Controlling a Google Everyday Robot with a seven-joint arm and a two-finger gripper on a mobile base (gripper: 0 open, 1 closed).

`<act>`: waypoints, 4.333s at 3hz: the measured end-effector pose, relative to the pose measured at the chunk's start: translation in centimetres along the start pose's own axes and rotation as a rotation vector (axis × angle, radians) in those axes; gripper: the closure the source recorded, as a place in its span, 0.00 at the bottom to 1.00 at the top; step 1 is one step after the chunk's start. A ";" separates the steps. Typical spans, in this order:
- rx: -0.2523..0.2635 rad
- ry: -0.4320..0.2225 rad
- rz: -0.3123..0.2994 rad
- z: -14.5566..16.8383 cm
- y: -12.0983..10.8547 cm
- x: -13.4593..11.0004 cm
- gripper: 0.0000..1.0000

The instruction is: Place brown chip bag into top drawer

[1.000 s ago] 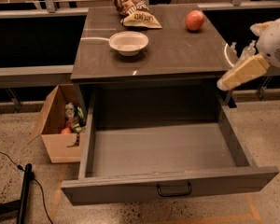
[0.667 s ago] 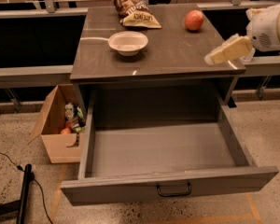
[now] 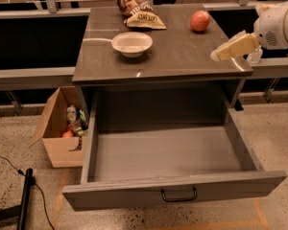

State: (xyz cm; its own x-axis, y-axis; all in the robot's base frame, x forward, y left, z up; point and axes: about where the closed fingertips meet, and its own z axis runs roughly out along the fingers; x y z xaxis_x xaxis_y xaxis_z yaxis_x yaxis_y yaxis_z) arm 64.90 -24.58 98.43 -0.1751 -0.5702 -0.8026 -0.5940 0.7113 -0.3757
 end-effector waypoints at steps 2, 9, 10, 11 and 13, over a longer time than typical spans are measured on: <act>0.043 -0.073 0.082 5.4 -0.4 0.4 0.00; 0.200 -0.204 0.213 30.6 -5.6 -6.2 0.00; 0.214 -0.208 0.188 32.5 -5.2 -7.1 0.00; 0.229 -0.205 0.175 34.3 -5.2 -7.7 0.00; 0.232 -0.195 0.159 37.5 -4.9 -8.7 0.00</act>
Offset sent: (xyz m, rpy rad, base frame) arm 0.0970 0.0111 -0.0318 0.2333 -0.1358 -0.1921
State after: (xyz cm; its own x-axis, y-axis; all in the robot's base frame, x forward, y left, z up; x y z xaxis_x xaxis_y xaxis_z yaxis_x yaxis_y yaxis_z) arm 98.72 -7.67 89.91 -0.0846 -0.3711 -0.9248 -0.3727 0.8725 -0.3160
